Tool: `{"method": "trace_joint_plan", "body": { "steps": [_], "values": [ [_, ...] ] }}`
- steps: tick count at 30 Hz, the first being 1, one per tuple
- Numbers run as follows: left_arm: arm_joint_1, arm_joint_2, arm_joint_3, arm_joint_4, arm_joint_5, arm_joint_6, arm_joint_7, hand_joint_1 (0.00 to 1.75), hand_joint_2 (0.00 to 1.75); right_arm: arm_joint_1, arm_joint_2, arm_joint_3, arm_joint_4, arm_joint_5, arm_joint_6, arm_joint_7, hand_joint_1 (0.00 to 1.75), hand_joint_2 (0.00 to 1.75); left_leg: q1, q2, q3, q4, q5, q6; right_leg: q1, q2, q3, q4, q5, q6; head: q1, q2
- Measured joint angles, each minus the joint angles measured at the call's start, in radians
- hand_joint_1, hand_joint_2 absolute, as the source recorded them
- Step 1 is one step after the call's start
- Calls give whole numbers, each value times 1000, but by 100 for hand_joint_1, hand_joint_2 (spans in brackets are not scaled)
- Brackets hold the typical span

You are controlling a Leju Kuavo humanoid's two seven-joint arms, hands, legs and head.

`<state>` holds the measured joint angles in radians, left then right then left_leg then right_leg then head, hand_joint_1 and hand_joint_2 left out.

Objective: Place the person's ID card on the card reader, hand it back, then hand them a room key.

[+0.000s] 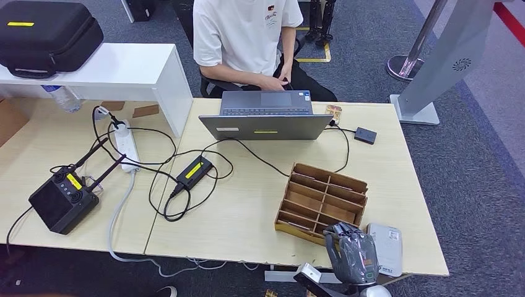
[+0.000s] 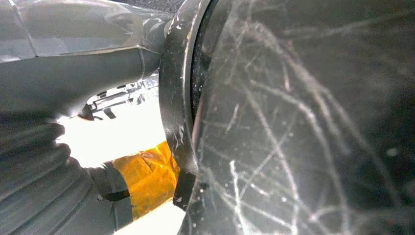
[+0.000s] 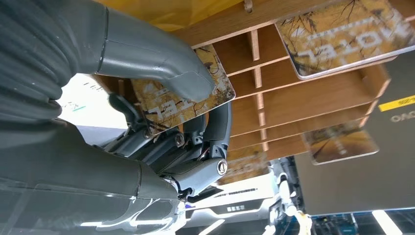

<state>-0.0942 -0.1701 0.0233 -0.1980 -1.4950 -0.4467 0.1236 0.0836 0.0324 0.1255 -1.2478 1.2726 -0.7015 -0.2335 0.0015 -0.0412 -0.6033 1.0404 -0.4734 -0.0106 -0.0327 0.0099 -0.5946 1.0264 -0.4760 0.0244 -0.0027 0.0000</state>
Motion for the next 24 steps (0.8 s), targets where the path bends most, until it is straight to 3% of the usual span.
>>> {"method": "trace_joint_plan", "body": {
  "steps": [16, 24],
  "values": [
    [5, 4, -1, 0, -19, 21, -24, 0, 175, -31, 0, 41, -7, -23, -1, -22, 175, 175, 0, 0, 0, 0, 0, 0, 0, 0, 1, 0, 0, 0, 0, 0],
    [10, 12, -50, 0, -22, 87, -63, 0, 175, -118, -15, 87, -72, -57, -1, -3, 175, 175, 0, -1, 1, 0, 1, 0, 0, 0, 1, 0, 0, 0, 0, 0]
  ]
}}
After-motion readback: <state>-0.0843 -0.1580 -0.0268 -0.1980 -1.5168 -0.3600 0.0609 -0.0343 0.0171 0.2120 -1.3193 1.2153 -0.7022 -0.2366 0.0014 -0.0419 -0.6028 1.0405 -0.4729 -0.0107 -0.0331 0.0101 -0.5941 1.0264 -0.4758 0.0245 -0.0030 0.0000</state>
